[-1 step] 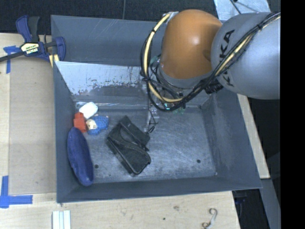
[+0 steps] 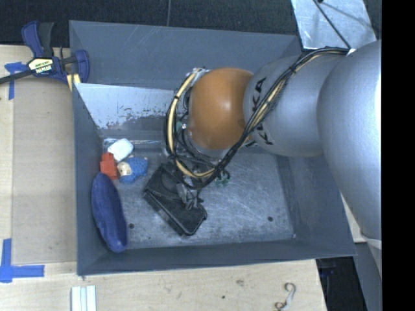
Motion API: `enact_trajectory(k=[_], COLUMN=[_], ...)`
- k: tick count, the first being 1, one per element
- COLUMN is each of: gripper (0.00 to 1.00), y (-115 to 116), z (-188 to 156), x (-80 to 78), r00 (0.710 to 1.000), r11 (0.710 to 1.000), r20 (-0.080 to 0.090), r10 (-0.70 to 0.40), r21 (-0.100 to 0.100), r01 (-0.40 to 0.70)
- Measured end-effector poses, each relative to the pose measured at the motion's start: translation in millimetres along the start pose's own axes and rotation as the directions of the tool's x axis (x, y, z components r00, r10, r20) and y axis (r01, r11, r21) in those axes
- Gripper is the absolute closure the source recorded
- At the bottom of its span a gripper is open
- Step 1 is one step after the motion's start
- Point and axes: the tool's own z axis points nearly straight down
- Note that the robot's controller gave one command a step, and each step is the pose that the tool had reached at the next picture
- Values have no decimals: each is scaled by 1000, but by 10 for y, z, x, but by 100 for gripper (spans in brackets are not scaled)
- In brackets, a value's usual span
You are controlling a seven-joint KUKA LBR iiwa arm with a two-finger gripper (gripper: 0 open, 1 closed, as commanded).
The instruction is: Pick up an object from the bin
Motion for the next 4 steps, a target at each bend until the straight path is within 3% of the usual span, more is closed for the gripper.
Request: enact_trajectory(k=[1,2,3,4], gripper=[0,0,100,100], y=[-145,-228,-229,-182], z=[85,225,218,-1315], x=[-227,-234,-237,-281], r00=[998,996,996,997], r11=[998,996,996,997], r20=[13,-6,-5,2], r10=[-69,-91,-88,-82], r21=[-1,-2,-3,0], r01=[69,91,88,82])
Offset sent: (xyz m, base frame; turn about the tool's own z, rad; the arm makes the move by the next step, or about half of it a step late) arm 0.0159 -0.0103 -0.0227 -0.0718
